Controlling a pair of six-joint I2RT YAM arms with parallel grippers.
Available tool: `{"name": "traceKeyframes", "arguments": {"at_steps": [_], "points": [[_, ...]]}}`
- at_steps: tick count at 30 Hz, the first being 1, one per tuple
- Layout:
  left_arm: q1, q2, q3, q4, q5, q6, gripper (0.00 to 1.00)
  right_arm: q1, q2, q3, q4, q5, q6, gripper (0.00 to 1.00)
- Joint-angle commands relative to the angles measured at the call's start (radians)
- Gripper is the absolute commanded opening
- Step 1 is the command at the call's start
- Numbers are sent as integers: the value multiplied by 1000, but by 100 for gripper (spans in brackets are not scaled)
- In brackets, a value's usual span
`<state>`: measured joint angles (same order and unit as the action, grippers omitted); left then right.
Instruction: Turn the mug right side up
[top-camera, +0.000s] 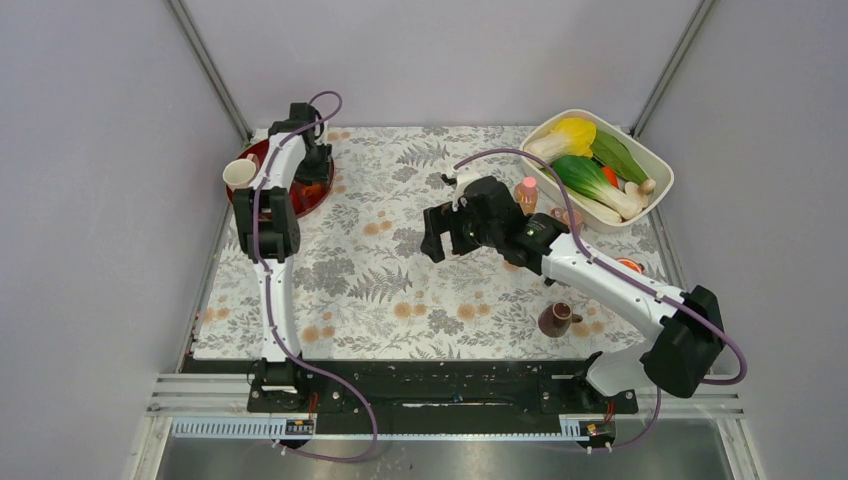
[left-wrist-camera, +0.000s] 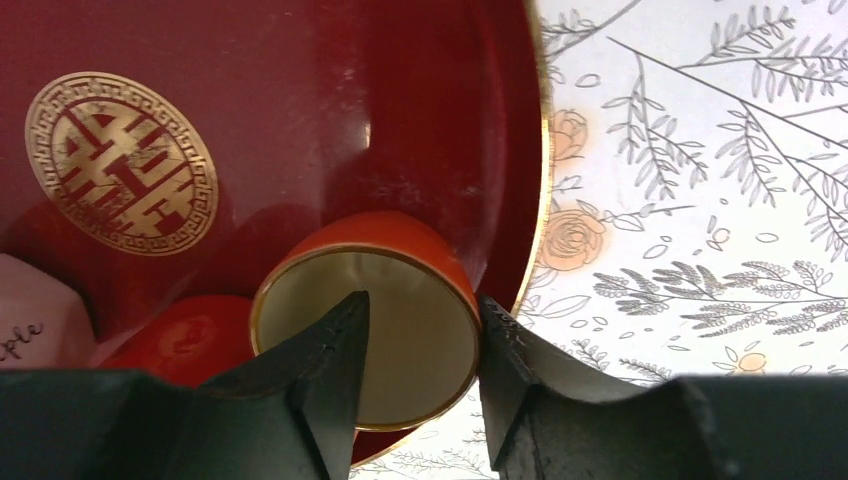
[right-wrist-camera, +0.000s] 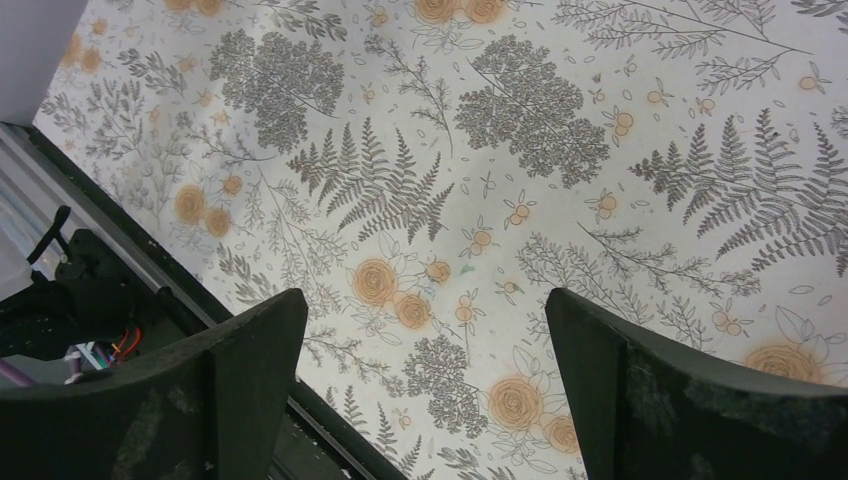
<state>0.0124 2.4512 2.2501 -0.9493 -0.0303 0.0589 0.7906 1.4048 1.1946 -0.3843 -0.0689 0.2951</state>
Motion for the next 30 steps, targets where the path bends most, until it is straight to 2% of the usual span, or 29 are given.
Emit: {"name": "traceKeyframes", "arguments": {"at_steps": [1,5,8,10,14,16,20,24,30], "points": [[27,-60,55,19,18,8,49,3,-54,50,-45,64,-85,100],[26,-122,32,33,123,29,58,-2,-85,52,-119,220,-175,99],[23,-185,4,35,182,36,61,-22,-99,53,-199,444,-150,99],[22,-235,-21,34,222,38,63,-57,-112,43,-257,500,-133,100],[21,-360,-124,72,365,36,65,-193,-166,-32,-342,577,54,99],[17,-419,-171,85,384,25,65,-234,-201,-95,-366,647,141,99],[14,-521,-262,100,429,-1,65,-278,-229,-213,-383,717,354,82],[11,-584,-320,117,509,-34,65,-292,-155,-282,-348,776,587,72],[12,-653,-368,114,582,-28,65,-313,-28,-254,-409,897,757,65]]}}
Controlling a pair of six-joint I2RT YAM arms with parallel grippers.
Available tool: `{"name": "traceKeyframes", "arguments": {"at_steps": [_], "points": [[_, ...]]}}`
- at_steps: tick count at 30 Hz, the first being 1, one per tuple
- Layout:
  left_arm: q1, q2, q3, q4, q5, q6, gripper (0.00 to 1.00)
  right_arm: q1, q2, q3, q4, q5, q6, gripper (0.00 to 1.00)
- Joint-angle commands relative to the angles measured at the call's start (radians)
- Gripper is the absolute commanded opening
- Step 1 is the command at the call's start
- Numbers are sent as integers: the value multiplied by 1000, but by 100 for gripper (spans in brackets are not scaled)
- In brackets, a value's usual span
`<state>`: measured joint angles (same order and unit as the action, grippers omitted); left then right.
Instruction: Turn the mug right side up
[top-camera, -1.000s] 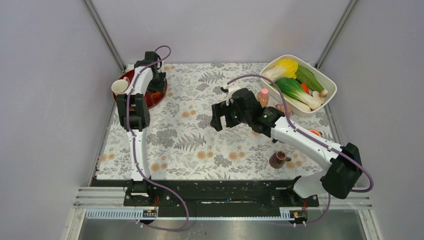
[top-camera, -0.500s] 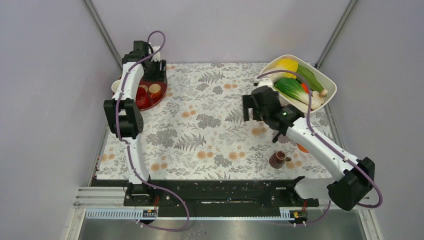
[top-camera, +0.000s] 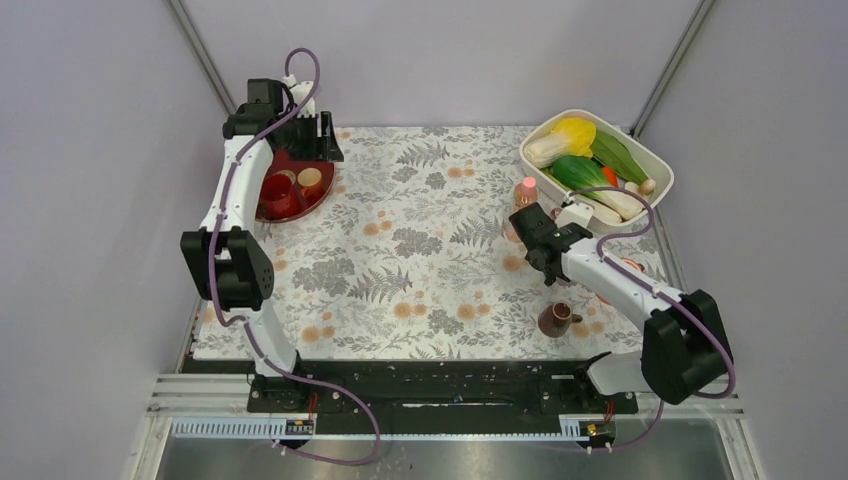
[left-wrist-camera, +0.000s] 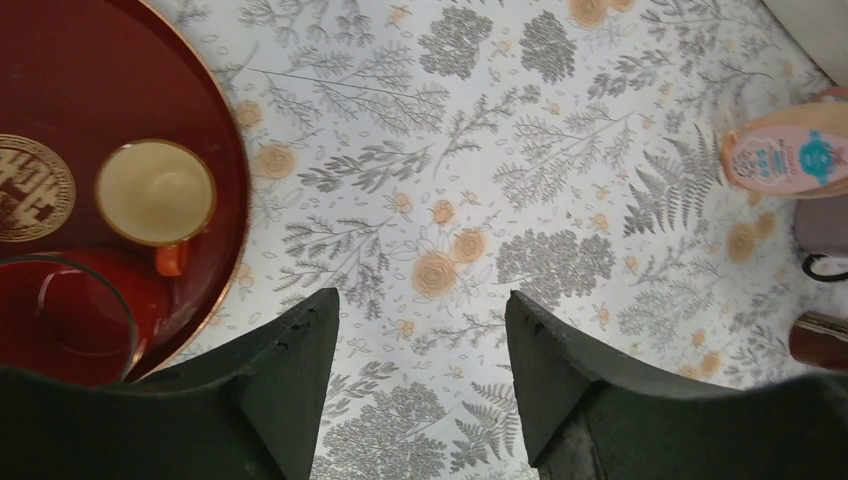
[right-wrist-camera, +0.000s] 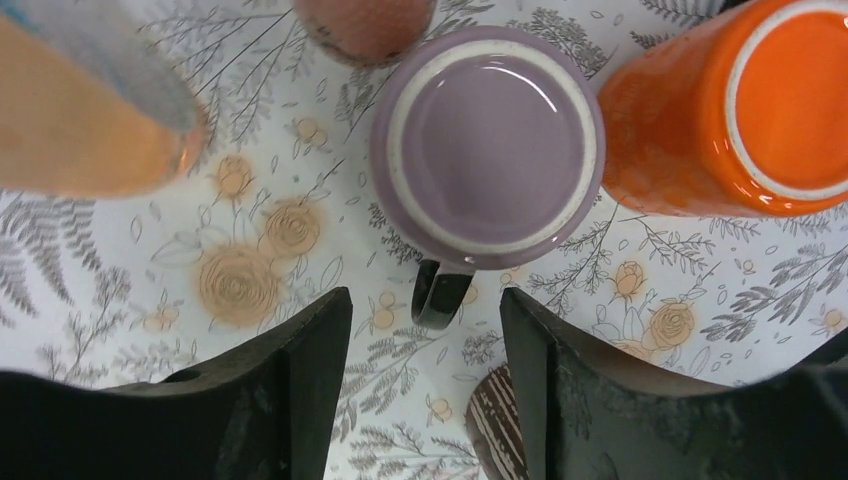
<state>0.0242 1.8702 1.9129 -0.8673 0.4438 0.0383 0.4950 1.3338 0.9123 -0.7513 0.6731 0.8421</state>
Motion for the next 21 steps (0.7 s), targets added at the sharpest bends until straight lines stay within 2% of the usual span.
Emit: {"name": "traceKeyframes", "arguments": {"at_steps": [1,5,13,15,16,18,19,21], "points": [[2,-79,-41,32,145,-9,65,-21,51,26,-54,164,235,65],[3,-98,-57,40,213,-30,65,-44,79,-10,-45,155,293,65],[1,-101,-41,45,261,-35,65,-59,152,-32,31,82,249,58],[2,-103,-43,45,267,-35,65,-62,154,-54,50,83,258,49],[1,-105,-44,45,269,-35,65,-63,152,-66,75,77,252,41],[2,-108,-48,44,272,-35,65,-72,147,-88,116,49,222,17],[2,-109,-50,44,275,-35,65,-74,142,-94,123,41,210,12],[2,-111,-52,37,277,-35,65,-75,123,-108,139,33,177,8]]}}
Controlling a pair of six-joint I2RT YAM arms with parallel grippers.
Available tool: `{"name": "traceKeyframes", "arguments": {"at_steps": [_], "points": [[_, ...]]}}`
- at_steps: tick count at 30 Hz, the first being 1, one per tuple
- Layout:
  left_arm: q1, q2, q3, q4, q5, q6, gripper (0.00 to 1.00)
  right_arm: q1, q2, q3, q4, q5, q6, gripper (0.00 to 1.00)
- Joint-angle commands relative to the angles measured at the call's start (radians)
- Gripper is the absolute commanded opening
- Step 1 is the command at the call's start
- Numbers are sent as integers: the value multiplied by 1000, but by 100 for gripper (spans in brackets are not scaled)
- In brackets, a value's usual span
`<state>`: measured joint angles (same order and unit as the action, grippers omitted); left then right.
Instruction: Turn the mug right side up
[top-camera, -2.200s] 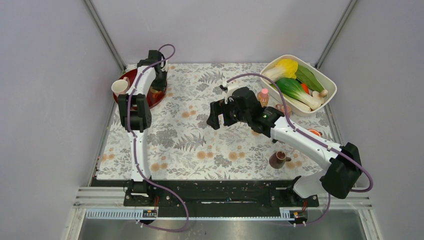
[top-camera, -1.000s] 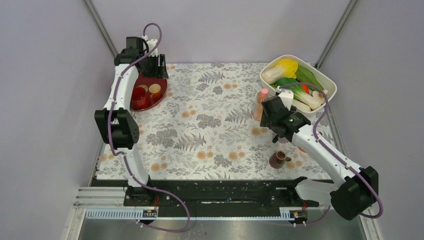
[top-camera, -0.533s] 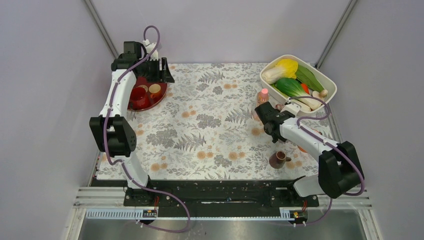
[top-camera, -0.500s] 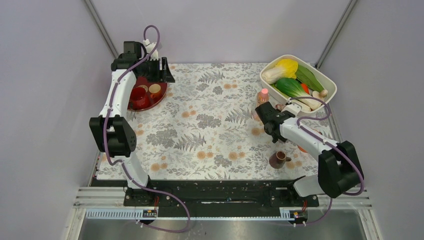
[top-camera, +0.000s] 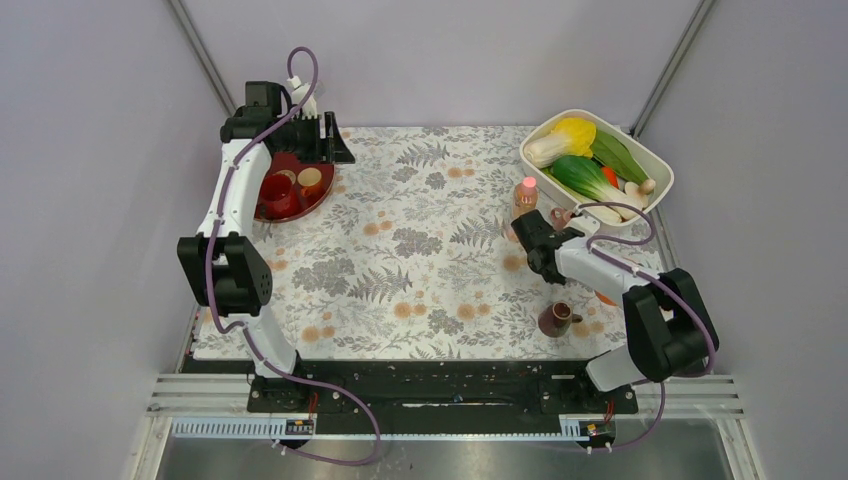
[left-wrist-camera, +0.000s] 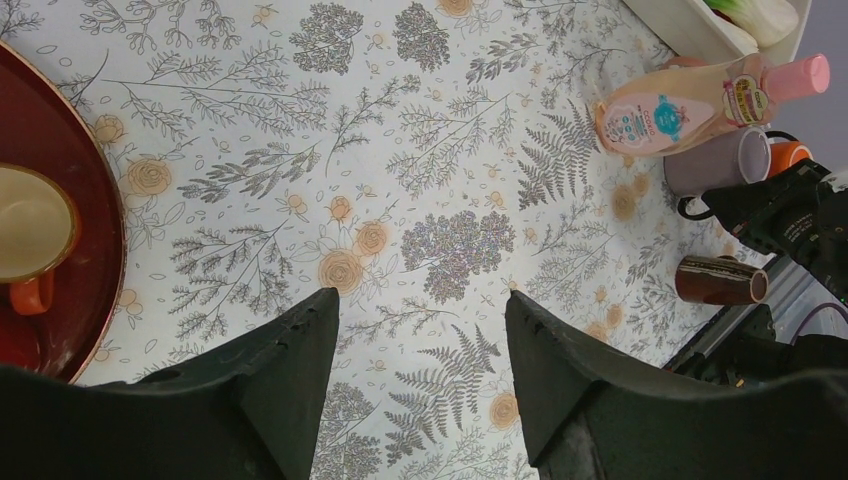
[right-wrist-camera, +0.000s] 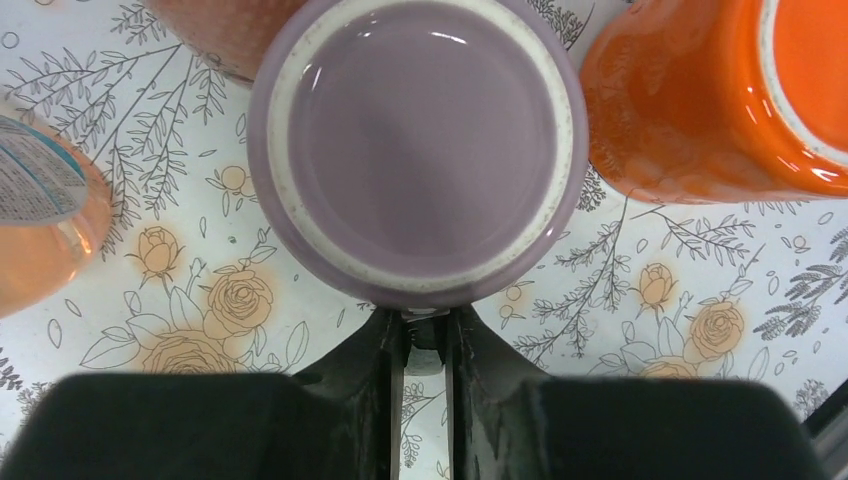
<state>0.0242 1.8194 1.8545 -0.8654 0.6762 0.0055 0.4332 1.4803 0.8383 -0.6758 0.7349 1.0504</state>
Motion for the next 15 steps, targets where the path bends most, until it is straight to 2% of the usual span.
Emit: {"name": "traceKeyframes", "arguments": {"at_steps": [1,5,8,15], "points": [[2,-61,5,31,45,-3,65,-13,-40,-40,77,-37,-57,5],[1,-67,5,19,33,2,65,-13,-143,-47,112,-68,-148,0],[-1,-76,5,14,32,2,65,-13,-264,-44,144,-104,-227,0],[-18,-75,40,-55,-1,21,65,-14,-489,-60,146,-86,-299,0]]}}
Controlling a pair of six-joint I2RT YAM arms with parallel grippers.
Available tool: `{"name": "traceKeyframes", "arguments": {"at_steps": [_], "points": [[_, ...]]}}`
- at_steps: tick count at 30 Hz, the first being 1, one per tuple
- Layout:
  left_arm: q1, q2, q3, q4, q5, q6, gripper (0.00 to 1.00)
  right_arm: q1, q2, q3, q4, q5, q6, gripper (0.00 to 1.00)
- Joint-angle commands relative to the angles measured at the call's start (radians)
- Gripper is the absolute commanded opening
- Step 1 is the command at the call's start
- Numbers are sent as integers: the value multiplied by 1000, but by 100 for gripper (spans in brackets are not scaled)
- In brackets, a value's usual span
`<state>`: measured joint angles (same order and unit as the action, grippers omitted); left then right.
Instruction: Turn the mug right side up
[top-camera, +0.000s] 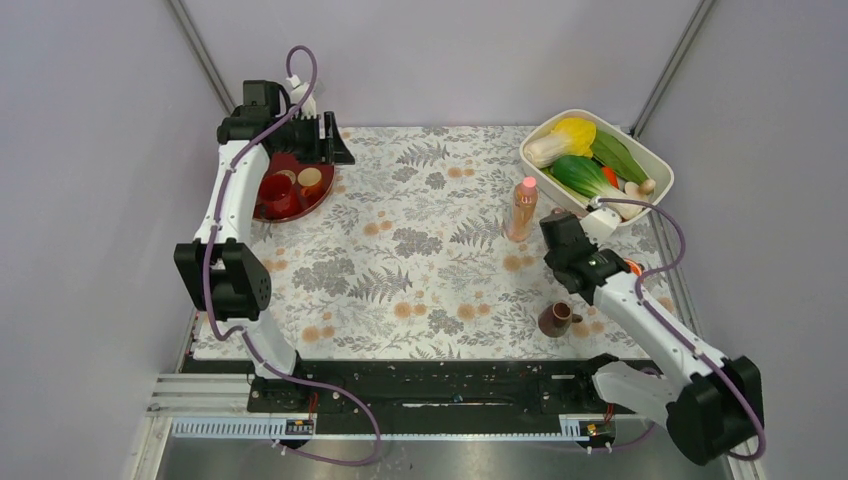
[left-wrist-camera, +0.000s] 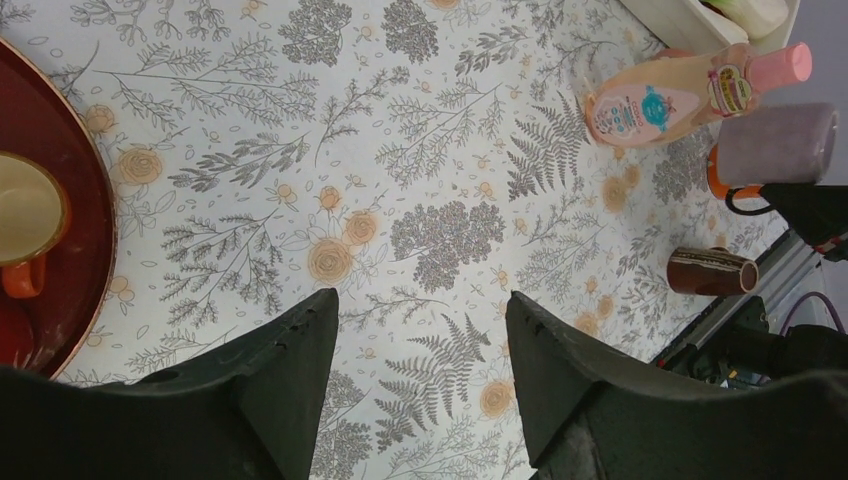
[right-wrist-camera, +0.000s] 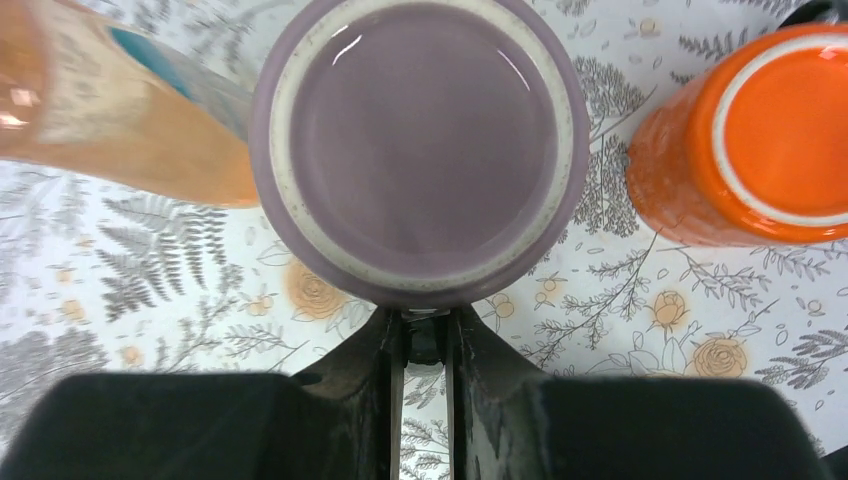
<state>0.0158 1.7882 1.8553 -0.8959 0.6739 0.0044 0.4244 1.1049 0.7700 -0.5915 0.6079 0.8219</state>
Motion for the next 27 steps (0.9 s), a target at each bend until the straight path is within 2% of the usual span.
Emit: {"name": "traceKeyframes", "arguments": {"at_steps": [1,7,11,15,19,22,25,27], "points": [[-10,-47,37,-30,10,24,65,-6,-139,13,60,44,-82,0],[-70,-72,120,-96,0,32,69,-9,-292,104,77,94,-218,0],[-102,-97,194,-150,76,20,81,-8,-350,215,179,4,-377,0],[-139,-149,231,-151,137,-16,89,-8,-330,333,274,-133,-448,0],[-170,-195,262,-136,281,-83,91,-9,-255,435,373,-366,-415,0],[-190,-235,244,-101,335,-111,92,-6,-164,493,416,-536,-331,0],[-195,-278,177,-2,416,-192,92,11,-99,500,544,-686,-230,0],[-198,-301,123,104,458,-293,92,51,-64,503,637,-732,-189,0]]}}
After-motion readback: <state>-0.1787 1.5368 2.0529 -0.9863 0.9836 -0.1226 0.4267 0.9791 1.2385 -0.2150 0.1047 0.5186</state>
